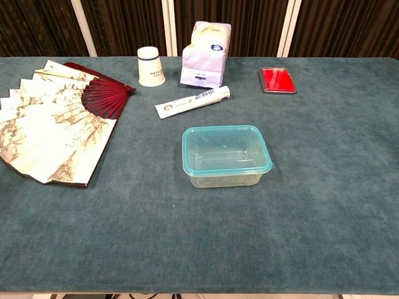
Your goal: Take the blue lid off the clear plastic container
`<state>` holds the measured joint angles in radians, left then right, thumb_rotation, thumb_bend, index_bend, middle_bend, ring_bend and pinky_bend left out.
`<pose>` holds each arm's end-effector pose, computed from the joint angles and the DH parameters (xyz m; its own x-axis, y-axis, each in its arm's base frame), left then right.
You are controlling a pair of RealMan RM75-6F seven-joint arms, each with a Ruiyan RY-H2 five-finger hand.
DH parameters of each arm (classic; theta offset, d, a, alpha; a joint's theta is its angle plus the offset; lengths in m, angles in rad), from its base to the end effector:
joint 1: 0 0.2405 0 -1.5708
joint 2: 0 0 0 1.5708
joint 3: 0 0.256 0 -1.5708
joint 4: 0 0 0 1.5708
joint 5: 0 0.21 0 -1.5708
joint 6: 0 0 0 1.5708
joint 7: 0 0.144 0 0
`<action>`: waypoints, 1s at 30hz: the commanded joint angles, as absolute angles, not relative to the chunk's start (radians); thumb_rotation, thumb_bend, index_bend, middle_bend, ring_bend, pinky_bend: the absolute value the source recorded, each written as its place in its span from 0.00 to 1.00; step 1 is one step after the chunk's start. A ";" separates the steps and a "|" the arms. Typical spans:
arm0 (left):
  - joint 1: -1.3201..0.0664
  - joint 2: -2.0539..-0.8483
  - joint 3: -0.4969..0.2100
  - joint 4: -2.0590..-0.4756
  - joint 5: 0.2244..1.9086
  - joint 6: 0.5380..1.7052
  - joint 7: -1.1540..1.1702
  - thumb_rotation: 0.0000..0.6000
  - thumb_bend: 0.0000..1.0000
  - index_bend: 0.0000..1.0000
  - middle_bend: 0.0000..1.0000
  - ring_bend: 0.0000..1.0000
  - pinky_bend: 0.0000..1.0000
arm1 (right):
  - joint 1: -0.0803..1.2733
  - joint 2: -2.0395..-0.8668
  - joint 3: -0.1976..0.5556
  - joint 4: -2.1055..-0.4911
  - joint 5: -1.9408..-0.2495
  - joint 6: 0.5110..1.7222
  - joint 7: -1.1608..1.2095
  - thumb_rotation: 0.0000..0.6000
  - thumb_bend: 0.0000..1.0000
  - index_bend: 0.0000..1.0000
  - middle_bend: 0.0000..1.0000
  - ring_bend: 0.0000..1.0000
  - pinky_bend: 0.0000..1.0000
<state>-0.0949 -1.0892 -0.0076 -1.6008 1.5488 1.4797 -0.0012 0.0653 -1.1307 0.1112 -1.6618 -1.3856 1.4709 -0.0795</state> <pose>-0.3114 0.1754 0.1607 0.4380 0.0421 0.8980 0.8982 -0.0635 -0.4351 -0.3144 -0.1859 0.1632 0.3974 0.0246 0.9173 -0.9127 0.1142 0.3923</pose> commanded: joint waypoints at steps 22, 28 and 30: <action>-0.099 -1.089 -0.011 -1.664 1.521 1.453 -0.069 1.00 0.00 0.00 0.00 0.00 0.00 | 0.063 -1.125 0.119 -1.670 -1.360 1.466 -0.082 1.00 0.29 0.00 0.00 0.00 0.00; -0.128 -1.070 -0.025 -1.734 1.510 1.411 -0.080 1.00 0.00 0.00 0.00 0.00 0.00 | 0.064 -1.123 0.114 -1.674 -1.369 1.462 -0.081 1.00 0.29 0.00 0.00 0.00 0.00; -0.155 -1.070 -0.032 -1.748 1.511 1.377 -0.052 1.00 0.00 0.00 0.00 0.00 0.00 | 0.065 -1.124 0.115 -1.673 -1.364 1.458 -0.080 1.00 0.29 0.00 0.00 0.00 0.00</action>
